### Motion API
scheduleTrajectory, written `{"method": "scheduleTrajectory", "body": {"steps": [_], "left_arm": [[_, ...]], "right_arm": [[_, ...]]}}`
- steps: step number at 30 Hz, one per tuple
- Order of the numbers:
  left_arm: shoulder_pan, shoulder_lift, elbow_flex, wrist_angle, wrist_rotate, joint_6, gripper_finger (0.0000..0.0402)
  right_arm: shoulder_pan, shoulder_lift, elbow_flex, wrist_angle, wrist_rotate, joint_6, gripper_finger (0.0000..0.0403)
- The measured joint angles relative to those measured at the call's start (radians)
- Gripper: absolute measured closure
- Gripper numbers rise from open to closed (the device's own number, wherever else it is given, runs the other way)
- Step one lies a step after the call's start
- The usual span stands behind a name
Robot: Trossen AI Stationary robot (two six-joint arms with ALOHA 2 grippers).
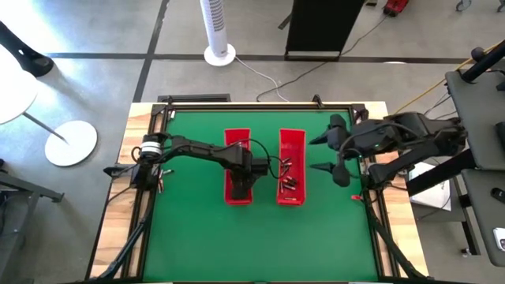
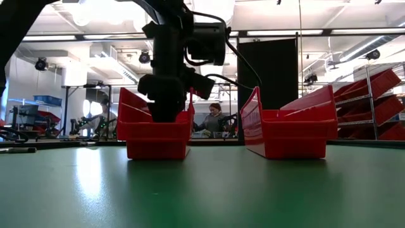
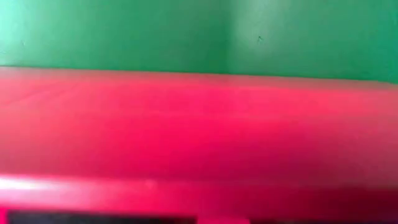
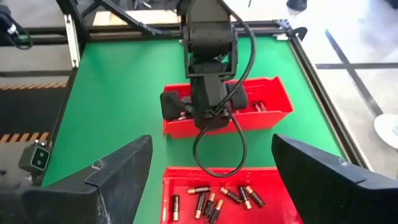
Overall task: Sort batteries
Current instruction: Put the silver battery into the left red bin
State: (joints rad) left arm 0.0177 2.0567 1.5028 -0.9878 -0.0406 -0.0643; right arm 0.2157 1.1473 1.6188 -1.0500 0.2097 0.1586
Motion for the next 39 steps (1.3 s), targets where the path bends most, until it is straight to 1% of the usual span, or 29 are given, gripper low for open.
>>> {"method": "scheduleTrajectory", "body": {"steps": [2, 5, 9, 14, 17, 18, 22, 26, 29, 31, 33, 39], "left_arm": [[0.0, 0.0, 0.0, 0.0, -0.003, 0.0, 0.0303], [0.0, -0.008, 0.0, -0.005, -0.035, -0.01, 0.0279], [-0.002, -0.065, 0.037, -0.047, -0.047, -0.039, 0.0254], [-0.022, -0.221, 0.077, -0.059, -0.047, -0.099, 0.023], [-0.035, -0.341, 0.062, -0.06, -0.049, -0.167, 0.0216], [-0.038, -0.385, 0.047, -0.062, -0.064, -0.196, 0.0211], [-0.06, -0.571, -0.072, -0.078, -0.155, -0.34, 0.0193], [-0.076, -0.757, -0.252, -0.081, -0.159, -0.507, 0.0183], [-0.076, -0.858, -0.392, -0.087, -0.159, -0.629, 0.0182], [-0.064, -0.906, -0.469, -0.107, -0.149, -0.686, 0.0182], [-0.043, -0.935, -0.529, -0.133, -0.104, -0.69, 0.0182], [0.082, -0.933, -0.659, -0.23, 0.024, -0.695, 0.0182]], "right_arm": [[0.0, -0.013, 0.0, 0.0, 0.001, -0.003, 0.0075], [0.0, -0.023, 0.0, -0.001, 0.001, -0.004, 0.0074], [0.0, -0.039, 0.018, 0.0, 0.001, -0.022, 0.0078], [0.0, -0.04, 0.027, 0.026, 0.006, -0.073, 0.008], [-0.004, -0.024, 0.027, 0.064, 0.029, -0.11, 0.0074], [-0.008, -0.017, 0.027, 0.08, 0.031, -0.121, 0.0072], [-0.025, 0.016, 0.027, 0.17, 0.03, -0.159, 0.0067], [-0.048, 0.051, 0.027, 0.269, 0.029, -0.196, 0.0066], [-0.073, 0.084, 0.027, 0.309, 0.032, -0.201, 0.0066], [-0.083, 0.11, 0.026, 0.332, 0.053, -0.183, 0.0067], [-0.088, 0.132, 0.026, 0.351, 0.062, -0.157, 0.007], [-0.088, 0.187, 0.026, 0.437, 0.062, -0.125, 0.0078]]}}
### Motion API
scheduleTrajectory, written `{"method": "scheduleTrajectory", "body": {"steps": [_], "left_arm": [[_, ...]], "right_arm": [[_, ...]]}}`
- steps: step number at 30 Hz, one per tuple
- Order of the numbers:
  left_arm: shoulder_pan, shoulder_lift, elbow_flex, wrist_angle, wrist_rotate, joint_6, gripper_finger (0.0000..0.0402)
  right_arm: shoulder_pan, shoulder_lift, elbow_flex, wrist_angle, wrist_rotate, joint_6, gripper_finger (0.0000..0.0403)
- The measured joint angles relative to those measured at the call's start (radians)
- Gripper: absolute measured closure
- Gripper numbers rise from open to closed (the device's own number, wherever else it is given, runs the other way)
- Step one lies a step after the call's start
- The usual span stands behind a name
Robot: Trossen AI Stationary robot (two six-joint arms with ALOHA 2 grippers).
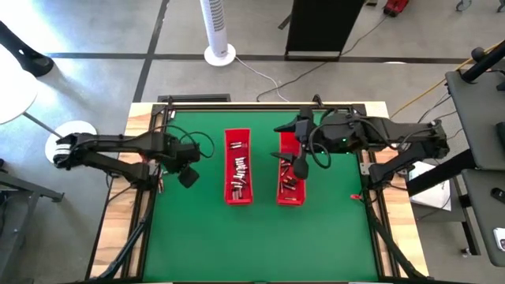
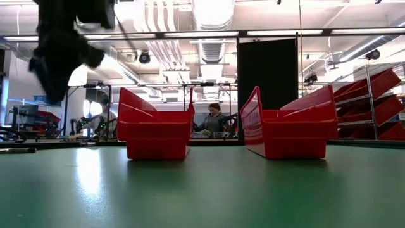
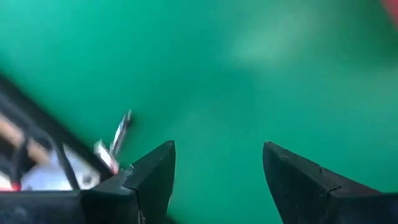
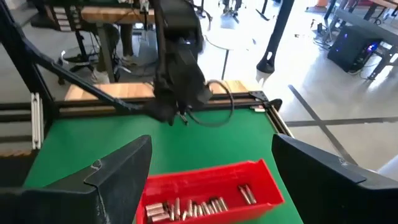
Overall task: Sort batteries
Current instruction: Put the silver battery into the left red bin
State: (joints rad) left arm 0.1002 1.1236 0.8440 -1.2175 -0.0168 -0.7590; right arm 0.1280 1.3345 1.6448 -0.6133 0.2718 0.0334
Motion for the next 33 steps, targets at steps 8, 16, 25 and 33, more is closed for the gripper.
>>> {"method": "scheduleTrajectory", "body": {"steps": [8, 16, 25, 33], "left_arm": [[0.199, 0.059, -0.136, 0.016, 0.108, 0.113, 0.0182], [0.432, 0.254, -0.129, -0.011, 0.106, 0.356, 0.0182], [0.522, 0.469, -0.124, -0.022, 0.014, 0.591, 0.0186], [0.514, 0.602, -0.127, 0.031, 0.043, 0.623, 0.0236]], "right_arm": [[0.0, 0.053, 0.058, 0.021, 0.017, -0.008, 0.0078], [-0.002, 0.073, 0.086, 0.021, 0.02, -0.064, 0.009], [-0.002, 0.044, 0.086, -0.038, 0.045, -0.049, 0.009], [-0.002, 0.013, 0.086, -0.094, 0.046, -0.028, 0.0117]]}}
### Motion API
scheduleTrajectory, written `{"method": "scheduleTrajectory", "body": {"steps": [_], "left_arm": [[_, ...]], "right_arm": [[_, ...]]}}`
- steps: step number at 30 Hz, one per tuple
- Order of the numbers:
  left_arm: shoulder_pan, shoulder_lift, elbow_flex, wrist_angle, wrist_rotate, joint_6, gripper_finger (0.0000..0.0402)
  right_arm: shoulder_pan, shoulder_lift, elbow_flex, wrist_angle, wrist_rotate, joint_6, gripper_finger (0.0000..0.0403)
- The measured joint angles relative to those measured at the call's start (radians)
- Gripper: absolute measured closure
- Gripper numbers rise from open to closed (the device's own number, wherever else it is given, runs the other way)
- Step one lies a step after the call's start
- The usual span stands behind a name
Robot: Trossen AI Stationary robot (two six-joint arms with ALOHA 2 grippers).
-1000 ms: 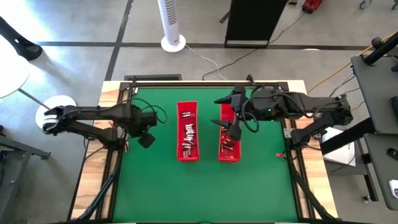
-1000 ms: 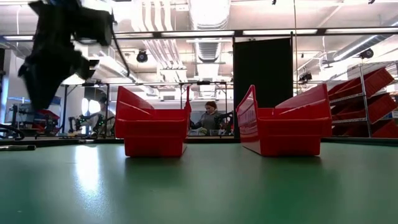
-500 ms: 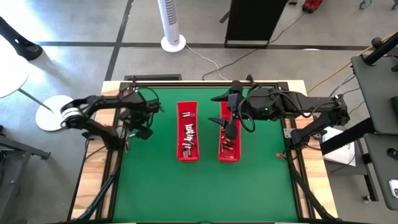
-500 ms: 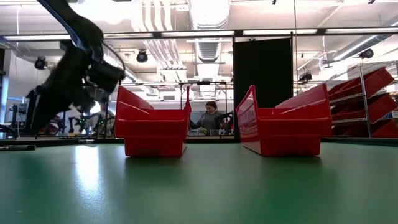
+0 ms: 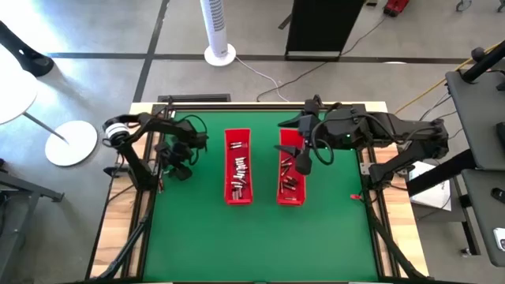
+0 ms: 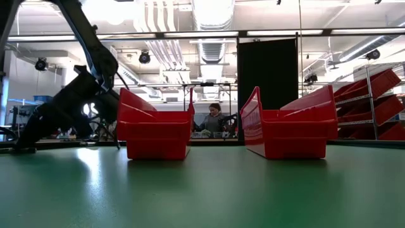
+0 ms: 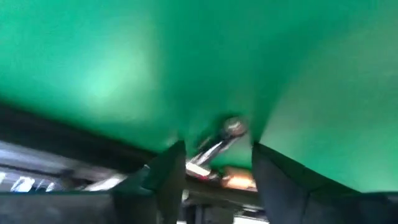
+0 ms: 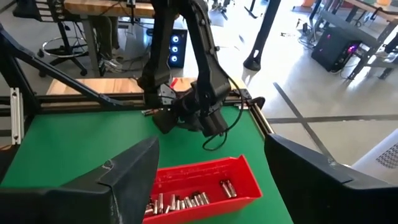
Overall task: Sort batteries
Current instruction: Put the silver battery into the left red bin
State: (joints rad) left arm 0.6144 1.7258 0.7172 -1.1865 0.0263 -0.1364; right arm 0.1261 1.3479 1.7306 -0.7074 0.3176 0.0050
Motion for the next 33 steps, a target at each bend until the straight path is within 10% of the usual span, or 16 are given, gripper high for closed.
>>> {"method": "scheduleTrajectory", "body": {"steps": [18, 33], "left_arm": [[-0.093, 0.072, 0.021, 0.02, 0.023, 0.024, 0.0389], [-0.216, -0.509, 0.033, 0.163, 0.009, -0.173, 0.04]], "right_arm": [[0.0, -0.096, 0.0, -0.065, -0.002, 0.003, 0.0164], [-0.053, -0.013, -0.001, -0.166, -0.27, 0.1, 0.0141]]}}
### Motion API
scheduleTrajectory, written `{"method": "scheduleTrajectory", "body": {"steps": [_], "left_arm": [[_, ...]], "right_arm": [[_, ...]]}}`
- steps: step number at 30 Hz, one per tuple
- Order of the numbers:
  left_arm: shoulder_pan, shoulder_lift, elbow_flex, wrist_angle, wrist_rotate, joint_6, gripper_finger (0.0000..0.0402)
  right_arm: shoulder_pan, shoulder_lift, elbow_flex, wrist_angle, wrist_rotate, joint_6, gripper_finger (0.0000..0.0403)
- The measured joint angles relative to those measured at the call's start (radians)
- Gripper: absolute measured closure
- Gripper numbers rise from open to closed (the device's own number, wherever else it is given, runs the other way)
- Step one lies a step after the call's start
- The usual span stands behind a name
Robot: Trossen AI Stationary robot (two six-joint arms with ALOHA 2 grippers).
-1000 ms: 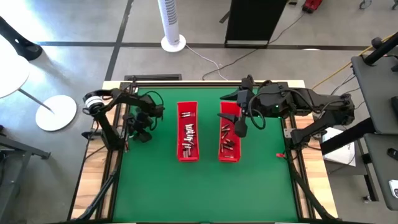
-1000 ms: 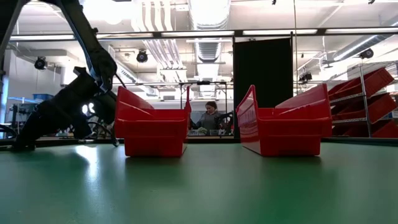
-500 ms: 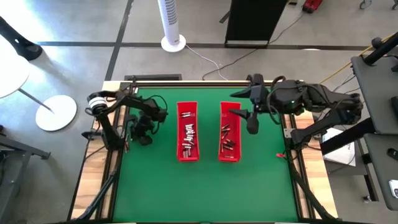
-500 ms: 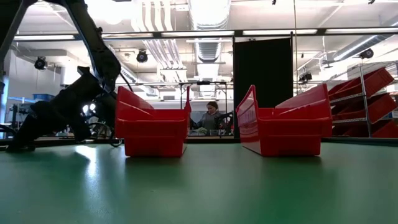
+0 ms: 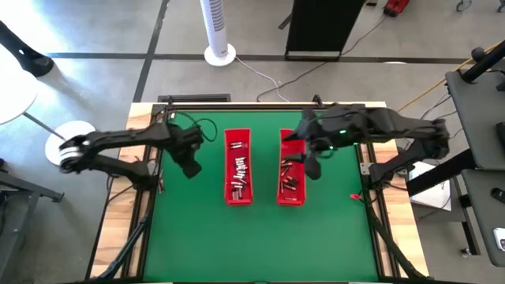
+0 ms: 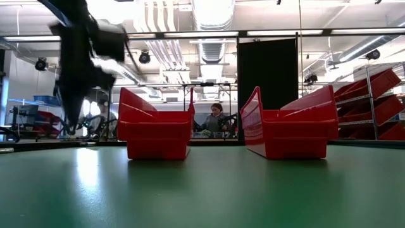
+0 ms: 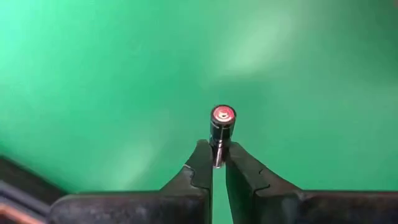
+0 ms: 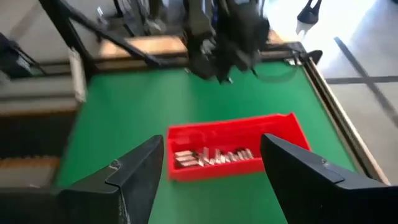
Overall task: Sort batteries
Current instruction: Put the silver battery into the left red bin
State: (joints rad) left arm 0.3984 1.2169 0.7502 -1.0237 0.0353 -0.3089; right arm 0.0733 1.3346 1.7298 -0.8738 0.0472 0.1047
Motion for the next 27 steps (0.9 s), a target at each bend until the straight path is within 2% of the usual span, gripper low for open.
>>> {"method": "scheduleTrajectory", "body": {"steps": [2, 5, 12, 15, 20, 24, 27], "left_arm": [[-0.056, -0.087, 0.02, 0.01, -0.003, -0.05, 0.04], [-0.157, -0.19, 0.064, 0.011, -0.061, -0.146, 0.04], [-0.424, -0.304, 0.204, 0.126, -0.322, -0.275, 0.04], [-0.543, -0.311, 0.261, 0.238, -0.414, -0.251, 0.04], [-0.688, -0.306, 0.325, 0.4, -0.485, -0.153, 0.04], [-0.728, -0.287, 0.352, 0.487, -0.499, -0.071, 0.04], [-0.729, -0.268, 0.378, 0.516, -0.498, -0.019, 0.04]], "right_arm": [[-0.009, 0.034, -0.001, 0.009, 0.007, -0.044, 0.0137], [-0.02, 0.083, -0.001, 0.113, 0.008, -0.061, 0.0135], [-0.022, 0.208, -0.001, 0.557, 0.031, -0.003, 0.0151], [-0.014, 0.279, 0.0, 0.722, 0.032, 0.045, 0.0158], [0.01, 0.373, 0.014, 0.85, 0.031, 0.081, 0.016], [0.02, 0.439, 0.092, 0.906, 0.031, 0.059, 0.0161], [0.019, 0.494, 0.162, 0.882, 0.031, 0.056, 0.0161]]}}
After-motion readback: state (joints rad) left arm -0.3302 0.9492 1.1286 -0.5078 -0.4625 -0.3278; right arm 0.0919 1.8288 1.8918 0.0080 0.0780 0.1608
